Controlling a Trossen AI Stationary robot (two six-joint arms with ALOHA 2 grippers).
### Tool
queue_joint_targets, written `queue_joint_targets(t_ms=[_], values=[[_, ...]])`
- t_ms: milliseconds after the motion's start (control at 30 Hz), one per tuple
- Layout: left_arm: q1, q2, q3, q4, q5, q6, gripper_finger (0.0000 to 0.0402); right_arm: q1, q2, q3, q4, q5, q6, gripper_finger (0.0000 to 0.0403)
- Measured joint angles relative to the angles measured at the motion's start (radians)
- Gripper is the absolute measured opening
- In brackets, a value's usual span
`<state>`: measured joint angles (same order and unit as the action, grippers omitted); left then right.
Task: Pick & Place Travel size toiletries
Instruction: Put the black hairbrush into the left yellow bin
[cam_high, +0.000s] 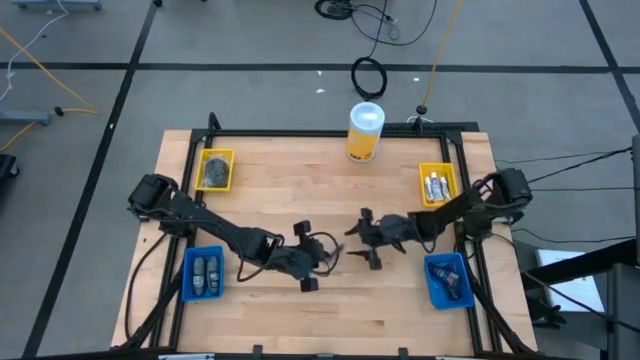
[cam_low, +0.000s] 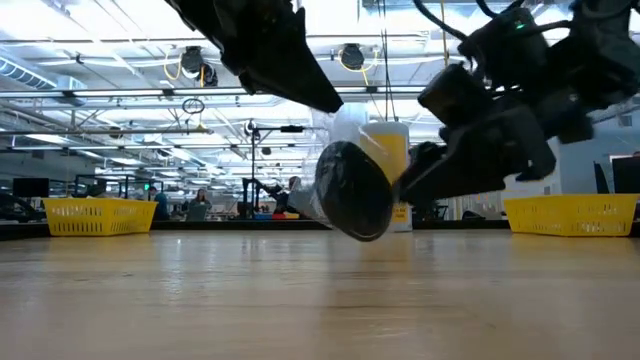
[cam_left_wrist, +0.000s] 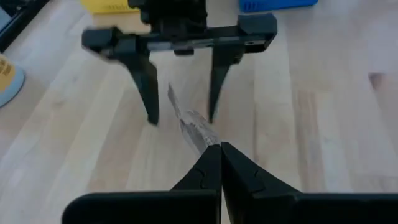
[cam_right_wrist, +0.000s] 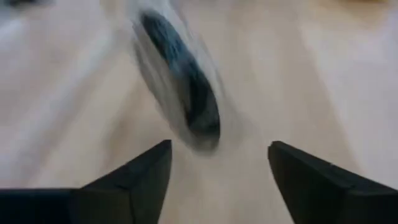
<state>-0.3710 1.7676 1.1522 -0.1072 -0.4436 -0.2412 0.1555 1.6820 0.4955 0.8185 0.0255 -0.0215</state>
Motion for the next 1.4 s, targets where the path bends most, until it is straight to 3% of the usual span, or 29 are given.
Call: queue_joint_targets(t_ms=[133, 267, 533, 633, 733, 933, 1100, 1233, 1400], values=[[0.001, -0.001, 0.0, 0.012, -0.001, 0.002, 0.0001, -0.032, 0.06, 0.011, 0.162, -0.2, -0.047, 0.0274], [0.001, -0.001, 0.001, 0.007, -0.016, 0.002, 0.0001, -0.037, 0.111, 0.014, 0.264, -0.324, -0.034, 0.0248], [0.002, -0.001, 0.002, -0.031, -0.054, 0.003, 0.0012, -0.036, 0.083, 0.014, 0.199, -0.343, 0.073, 0.0114], [0.007, -0.001, 0.002, -0.048, -0.045, -0.004, 0.0041, -0.036, 0.026, 0.015, 0.092, -0.344, 0.129, 0.0056], [0.02, -0.002, 0.002, -0.045, 0.017, 0.0, 0.0095, -0.035, -0.062, 0.015, -0.083, -0.343, 0.146, 0.0012], [0.079, -0.001, 0.002, 0.059, 0.17, 0.024, 0.0236, -0.01, -0.22, 0.015, -0.338, -0.316, 0.217, 0.0015], [0.133, 0.048, 0.003, 0.24, 0.33, 0.075, 0.0326, -0.003, -0.286, 0.015, -0.381, -0.315, 0.24, 0.0004], [0.17, 0.114, 0.003, 0.311, 0.391, 0.053, 0.0343, -0.004, -0.299, 0.015, -0.352, -0.269, 0.221, 0.0008], [0.201, 0.17, 0.003, 0.315, 0.391, 0.019, 0.0302, -0.006, -0.299, 0.015, -0.314, -0.255, 0.207, 0.0007]])
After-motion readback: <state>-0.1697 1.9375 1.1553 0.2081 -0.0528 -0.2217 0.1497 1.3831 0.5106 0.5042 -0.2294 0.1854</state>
